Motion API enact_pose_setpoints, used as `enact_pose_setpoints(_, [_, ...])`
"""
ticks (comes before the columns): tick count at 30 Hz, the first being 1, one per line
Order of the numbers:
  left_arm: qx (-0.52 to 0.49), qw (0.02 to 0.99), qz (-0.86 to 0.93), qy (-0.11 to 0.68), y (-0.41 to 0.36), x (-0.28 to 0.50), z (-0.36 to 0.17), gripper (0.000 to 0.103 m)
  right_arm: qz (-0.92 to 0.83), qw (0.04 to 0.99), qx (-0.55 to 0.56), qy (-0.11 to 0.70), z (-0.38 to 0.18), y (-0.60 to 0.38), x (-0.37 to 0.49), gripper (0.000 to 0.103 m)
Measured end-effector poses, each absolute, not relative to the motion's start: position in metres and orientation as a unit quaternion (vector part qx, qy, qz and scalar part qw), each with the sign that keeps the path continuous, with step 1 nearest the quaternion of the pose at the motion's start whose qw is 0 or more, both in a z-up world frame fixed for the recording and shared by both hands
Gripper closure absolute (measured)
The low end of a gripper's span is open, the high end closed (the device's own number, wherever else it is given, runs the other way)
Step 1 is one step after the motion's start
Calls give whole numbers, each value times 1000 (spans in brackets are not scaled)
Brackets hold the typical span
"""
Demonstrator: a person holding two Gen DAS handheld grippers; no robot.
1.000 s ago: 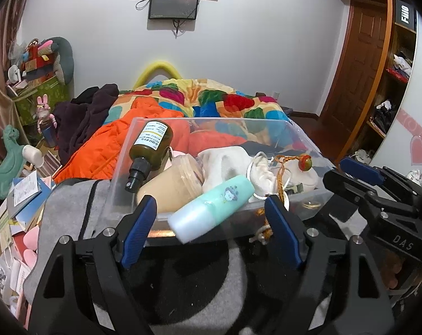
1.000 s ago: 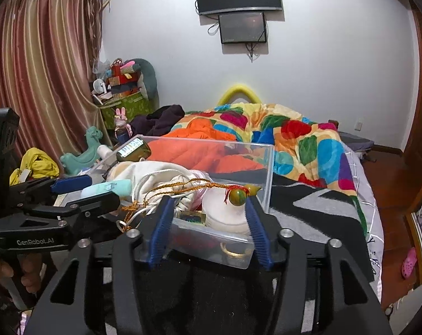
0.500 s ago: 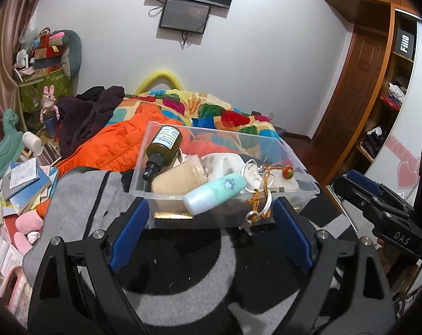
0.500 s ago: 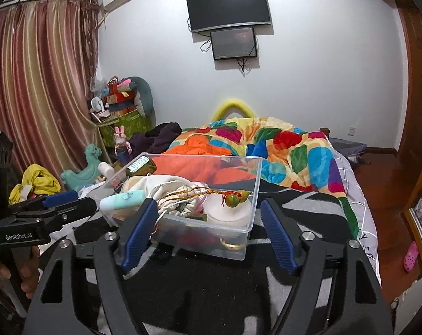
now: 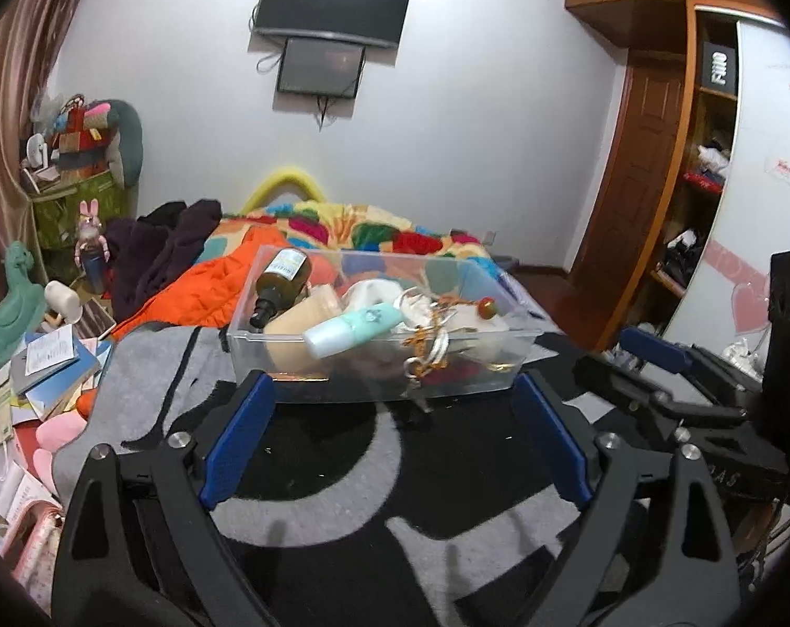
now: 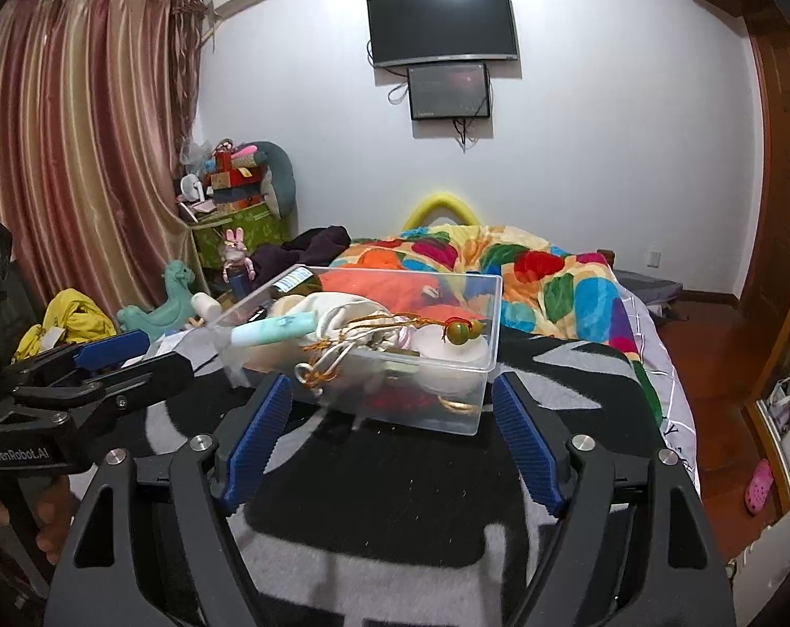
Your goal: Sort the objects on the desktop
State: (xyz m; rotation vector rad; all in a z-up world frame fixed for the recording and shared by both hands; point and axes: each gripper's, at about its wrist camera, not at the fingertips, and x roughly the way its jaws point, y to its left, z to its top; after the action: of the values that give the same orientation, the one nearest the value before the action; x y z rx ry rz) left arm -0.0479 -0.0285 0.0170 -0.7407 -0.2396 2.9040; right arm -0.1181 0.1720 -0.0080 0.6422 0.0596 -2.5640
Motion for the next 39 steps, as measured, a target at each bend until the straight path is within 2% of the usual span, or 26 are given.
enact_pose_setpoints(12, [-216,49,969,-113,-17,-20,6,6,-948,227,217,51,-13,182,-100,19])
enact_pose_setpoints(22, [-203,1,977,-67,-6,-12,3,5,-944,235,224,53,-22,179,-100,19])
enact_pose_setpoints(39, [-209,-1,976,-59,-2,-12,-3,5,-942,245,224,48,-22,179,-99,19])
